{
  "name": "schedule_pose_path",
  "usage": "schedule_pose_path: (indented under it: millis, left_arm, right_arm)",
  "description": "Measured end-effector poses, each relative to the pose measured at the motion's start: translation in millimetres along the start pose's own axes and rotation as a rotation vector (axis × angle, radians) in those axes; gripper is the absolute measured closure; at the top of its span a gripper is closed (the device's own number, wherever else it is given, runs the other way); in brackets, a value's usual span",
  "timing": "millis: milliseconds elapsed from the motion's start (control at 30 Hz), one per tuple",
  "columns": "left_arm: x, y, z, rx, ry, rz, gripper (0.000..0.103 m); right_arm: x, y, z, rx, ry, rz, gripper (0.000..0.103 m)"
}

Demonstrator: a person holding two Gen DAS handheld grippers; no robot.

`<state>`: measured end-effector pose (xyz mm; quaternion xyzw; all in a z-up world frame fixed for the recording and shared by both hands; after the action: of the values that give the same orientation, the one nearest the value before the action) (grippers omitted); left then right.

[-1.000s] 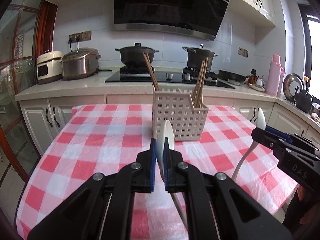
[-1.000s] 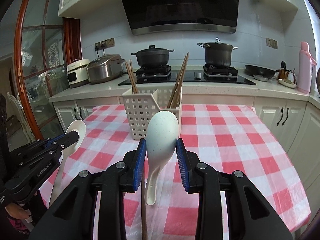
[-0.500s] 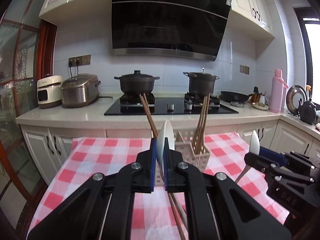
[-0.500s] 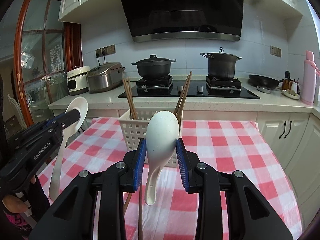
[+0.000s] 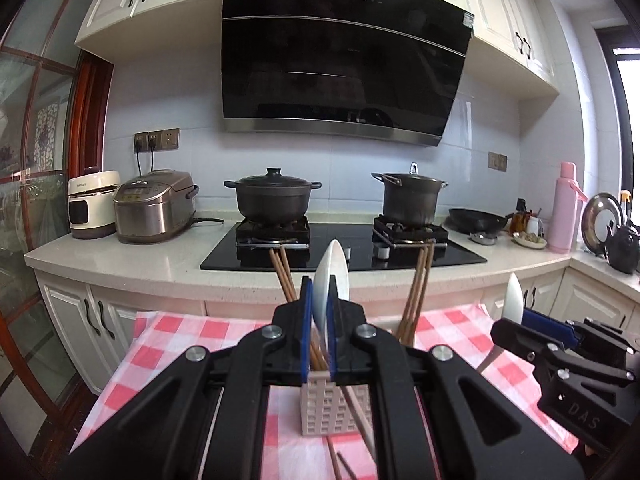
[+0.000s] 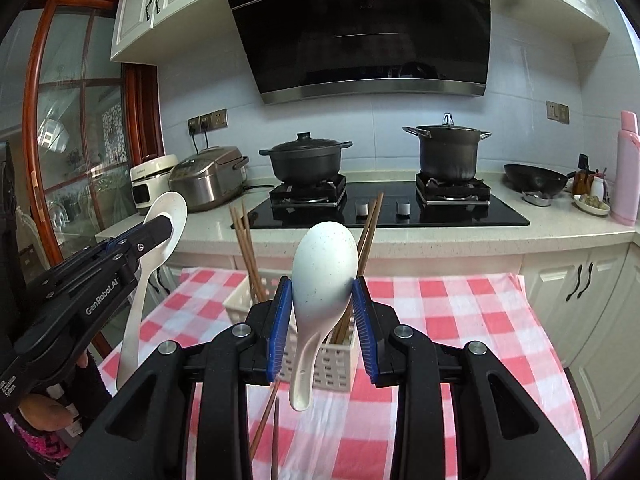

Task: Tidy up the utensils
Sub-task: 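Lift the spoon and chopstick and carry both over the white basket, then lower the spoon and chopstick into the basket with both tools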

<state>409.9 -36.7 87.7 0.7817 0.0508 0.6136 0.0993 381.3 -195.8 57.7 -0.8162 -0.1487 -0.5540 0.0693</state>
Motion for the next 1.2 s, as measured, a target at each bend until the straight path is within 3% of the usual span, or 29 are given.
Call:
schedule_pose_path:
  millis: [333,1200]
  left_arm:
    - [21,-11,45,0.052,0.035,-0.036,0.096]
    - [15,-21,133,0.161,0.081,-0.004,0.096]
  right_arm:
    - [20,0,26,0.014,0.022,-0.018,0.072]
    - [16,19,91,0.019,0.019,-0.017,0.072]
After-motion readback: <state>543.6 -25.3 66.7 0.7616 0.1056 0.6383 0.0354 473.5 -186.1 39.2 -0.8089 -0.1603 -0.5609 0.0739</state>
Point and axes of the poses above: each gripper's, at about its wrist camera, not at the fingertips, and z roughly the way its jaws point, y to its right, x to its top, the point moved 10 cm from there along z, roughly the way its jaws point, and after that the axes turned 10 degrees about -z, right-handed, at the moved point
